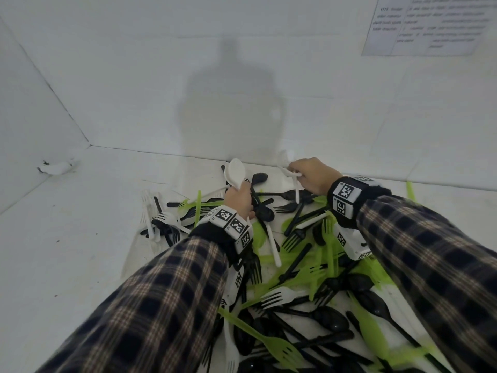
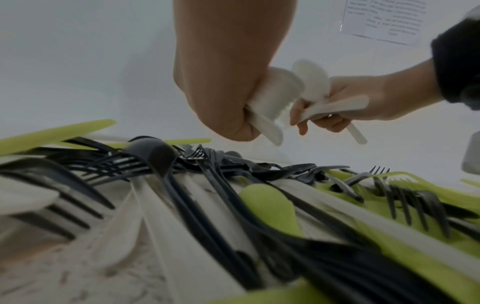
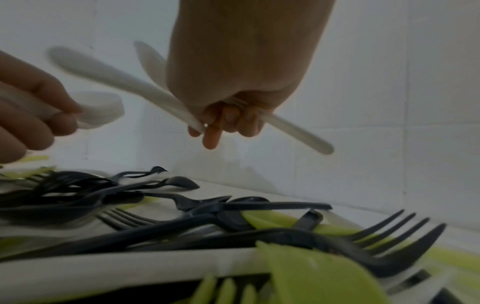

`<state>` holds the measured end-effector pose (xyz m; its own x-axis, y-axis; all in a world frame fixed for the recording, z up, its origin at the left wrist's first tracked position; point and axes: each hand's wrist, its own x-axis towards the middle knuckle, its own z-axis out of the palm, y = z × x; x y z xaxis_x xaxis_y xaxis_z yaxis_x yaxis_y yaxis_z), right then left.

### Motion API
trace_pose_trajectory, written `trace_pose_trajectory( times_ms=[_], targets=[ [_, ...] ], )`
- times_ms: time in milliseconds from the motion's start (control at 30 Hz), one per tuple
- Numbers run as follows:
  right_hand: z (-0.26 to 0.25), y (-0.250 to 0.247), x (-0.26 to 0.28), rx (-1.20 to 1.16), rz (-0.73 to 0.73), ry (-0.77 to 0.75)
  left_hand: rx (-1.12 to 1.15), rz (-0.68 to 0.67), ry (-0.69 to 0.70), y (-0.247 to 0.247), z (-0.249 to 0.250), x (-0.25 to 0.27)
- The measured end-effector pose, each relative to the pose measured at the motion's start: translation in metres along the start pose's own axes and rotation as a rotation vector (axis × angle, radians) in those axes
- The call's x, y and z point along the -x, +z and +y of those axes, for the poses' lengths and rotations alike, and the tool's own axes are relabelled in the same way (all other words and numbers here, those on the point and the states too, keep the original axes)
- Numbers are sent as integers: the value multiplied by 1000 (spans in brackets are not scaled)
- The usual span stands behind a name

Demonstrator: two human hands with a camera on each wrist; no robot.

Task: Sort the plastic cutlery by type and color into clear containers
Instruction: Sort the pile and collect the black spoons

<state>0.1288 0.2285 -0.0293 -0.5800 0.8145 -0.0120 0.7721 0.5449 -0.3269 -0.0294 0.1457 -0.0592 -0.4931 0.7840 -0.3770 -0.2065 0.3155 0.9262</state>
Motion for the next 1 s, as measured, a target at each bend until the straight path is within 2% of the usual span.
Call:
trace_pose_trajectory(
  times_ms=[167,333,600,833,1000],
  targets=[
    [-18,1,27,-142,7,-3,-28,-72,-28,1,-10,12],
    [-30,16,51,-179,41,11,-82,-96,-25,4,-23,32],
    [-52,18,78,-543,145,102,34,-119,-99,5,-25,58],
    [-69,18,99,-463,114,112,107,-147,-33,5,-30,73],
    [-77,24,116,-512,123,99,107,-257,-92,9,-28,89]
  ],
)
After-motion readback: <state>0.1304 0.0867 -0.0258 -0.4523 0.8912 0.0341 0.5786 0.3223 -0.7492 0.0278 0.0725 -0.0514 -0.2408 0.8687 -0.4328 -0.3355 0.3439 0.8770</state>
